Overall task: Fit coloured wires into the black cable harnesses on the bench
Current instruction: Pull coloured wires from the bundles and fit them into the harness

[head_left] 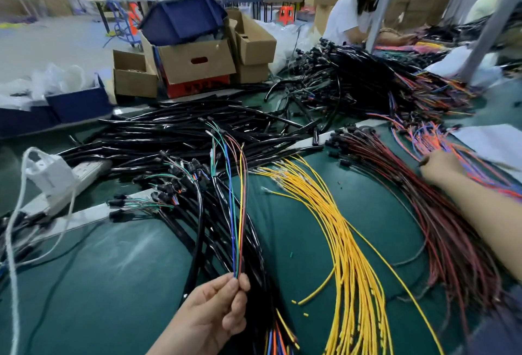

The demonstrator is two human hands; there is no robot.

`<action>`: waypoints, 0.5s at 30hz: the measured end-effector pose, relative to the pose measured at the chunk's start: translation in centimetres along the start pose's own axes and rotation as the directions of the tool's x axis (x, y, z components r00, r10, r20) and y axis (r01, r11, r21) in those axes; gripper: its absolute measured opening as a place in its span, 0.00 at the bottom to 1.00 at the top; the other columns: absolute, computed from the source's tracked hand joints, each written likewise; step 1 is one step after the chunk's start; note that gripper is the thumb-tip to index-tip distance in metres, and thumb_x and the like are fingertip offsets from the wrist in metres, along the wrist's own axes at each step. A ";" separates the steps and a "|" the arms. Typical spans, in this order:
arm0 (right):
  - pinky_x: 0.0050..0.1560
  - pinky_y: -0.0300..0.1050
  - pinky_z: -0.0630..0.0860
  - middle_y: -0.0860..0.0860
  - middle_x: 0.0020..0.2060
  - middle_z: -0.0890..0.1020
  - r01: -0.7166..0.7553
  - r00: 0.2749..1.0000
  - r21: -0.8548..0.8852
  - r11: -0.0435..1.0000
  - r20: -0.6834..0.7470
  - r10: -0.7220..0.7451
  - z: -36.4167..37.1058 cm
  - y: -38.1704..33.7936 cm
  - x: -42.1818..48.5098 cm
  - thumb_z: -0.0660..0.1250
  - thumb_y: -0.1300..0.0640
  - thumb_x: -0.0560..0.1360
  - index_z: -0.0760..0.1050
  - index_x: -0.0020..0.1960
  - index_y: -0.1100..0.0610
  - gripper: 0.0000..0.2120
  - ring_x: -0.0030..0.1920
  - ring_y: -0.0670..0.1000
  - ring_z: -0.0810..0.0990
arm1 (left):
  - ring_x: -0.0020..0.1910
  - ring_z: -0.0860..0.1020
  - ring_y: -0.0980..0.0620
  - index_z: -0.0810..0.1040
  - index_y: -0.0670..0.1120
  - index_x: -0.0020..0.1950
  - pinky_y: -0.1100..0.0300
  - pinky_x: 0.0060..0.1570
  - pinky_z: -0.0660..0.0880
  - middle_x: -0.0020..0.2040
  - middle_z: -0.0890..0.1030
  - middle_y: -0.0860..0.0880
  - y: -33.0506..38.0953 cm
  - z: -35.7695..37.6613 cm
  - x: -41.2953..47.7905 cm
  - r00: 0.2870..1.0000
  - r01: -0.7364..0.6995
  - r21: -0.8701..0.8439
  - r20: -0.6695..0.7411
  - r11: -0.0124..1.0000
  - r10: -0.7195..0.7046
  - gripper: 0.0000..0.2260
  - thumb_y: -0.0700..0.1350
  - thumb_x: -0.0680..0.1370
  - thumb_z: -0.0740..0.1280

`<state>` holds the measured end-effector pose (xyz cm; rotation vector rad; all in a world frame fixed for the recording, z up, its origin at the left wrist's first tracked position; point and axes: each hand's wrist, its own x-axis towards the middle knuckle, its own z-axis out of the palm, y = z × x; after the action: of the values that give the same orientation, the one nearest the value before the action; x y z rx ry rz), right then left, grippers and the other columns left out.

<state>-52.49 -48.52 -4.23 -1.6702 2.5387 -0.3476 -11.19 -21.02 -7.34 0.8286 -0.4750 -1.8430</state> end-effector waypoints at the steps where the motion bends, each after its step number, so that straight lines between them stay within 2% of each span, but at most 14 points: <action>1: 0.56 0.55 0.75 0.67 0.55 0.79 0.003 1.000 -0.003 1.000 -0.022 -0.003 0.4 0.5 0.0 0.63 0.66 0.73 0.78 0.56 0.64 0.13 0.56 0.65 0.77 | 0.18 0.64 0.54 0.79 0.34 0.38 0.62 0.18 0.67 0.26 0.66 0.43 0.0 0.0 0.0 1.000 0.006 -0.012 -0.006 1.000 -0.006 0.12 0.35 0.74 0.58; 4: 0.56 0.55 0.75 0.66 0.56 0.78 0.006 0.999 0.010 1.000 -0.053 -0.005 0.9 0.8 0.5 0.65 0.66 0.73 0.78 0.58 0.60 0.14 0.57 0.65 0.77 | 0.17 0.64 0.53 0.79 0.33 0.38 0.62 0.17 0.66 0.26 0.66 0.43 0.2 0.3 0.0 0.999 0.029 -0.039 -0.020 0.999 -0.030 0.13 0.34 0.76 0.57; 8: 0.55 0.52 0.76 0.65 0.53 0.80 -0.023 1.000 0.072 0.997 0.005 0.022 0.8 0.9 2.0 0.68 0.64 0.74 0.80 0.54 0.61 0.09 0.54 0.64 0.78 | 0.17 0.65 0.52 0.78 0.31 0.38 0.62 0.17 0.67 0.25 0.67 0.42 0.4 0.5 0.1 0.999 0.041 -0.083 -0.027 0.996 -0.043 0.09 0.37 0.75 0.66; 11: 0.55 0.52 0.75 0.65 0.53 0.80 -0.066 0.998 0.062 0.996 -0.007 0.067 1.0 0.5 2.4 0.69 0.62 0.74 0.80 0.53 0.63 0.09 0.56 0.63 0.77 | 0.16 0.64 0.53 0.79 0.32 0.37 0.63 0.16 0.66 0.24 0.67 0.42 0.2 0.2 0.4 0.997 0.041 -0.055 -0.057 0.998 -0.045 0.12 0.34 0.76 0.59; 12: 0.56 0.53 0.74 0.65 0.54 0.79 -0.082 0.996 0.032 0.996 -0.026 0.082 1.1 0.3 2.4 0.68 0.62 0.74 0.79 0.54 0.64 0.10 0.58 0.63 0.76 | 0.16 0.64 0.53 0.79 0.32 0.37 0.62 0.17 0.66 0.24 0.67 0.42 0.2 0.3 0.3 0.998 0.042 -0.039 -0.053 0.998 -0.044 0.12 0.34 0.75 0.60; 14: 0.59 0.53 0.72 0.66 0.58 0.77 -0.122 0.992 -0.041 0.992 -0.043 0.121 1.5 -0.1 2.4 0.66 0.63 0.74 0.76 0.57 0.67 0.13 0.62 0.64 0.73 | 0.17 0.65 0.52 0.79 0.32 0.38 0.62 0.17 0.67 0.25 0.68 0.41 0.4 0.5 0.3 0.999 0.048 -0.025 -0.018 0.999 -0.049 0.06 0.35 0.71 0.71; 15: 0.61 0.53 0.71 0.66 0.60 0.75 -0.132 0.991 -0.065 0.989 -0.035 0.130 1.7 -0.3 2.4 0.64 0.63 0.75 0.75 0.59 0.67 0.14 0.63 0.64 0.70 | 0.17 0.65 0.52 0.79 0.32 0.39 0.61 0.18 0.67 0.25 0.68 0.41 0.4 0.3 0.3 0.999 0.050 -0.021 -0.004 0.999 -0.050 0.10 0.36 0.66 0.76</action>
<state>-52.86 -51.04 -5.66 -1.5199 2.6934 -0.2829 -11.24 -21.52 -6.95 0.8369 -0.4348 -1.8883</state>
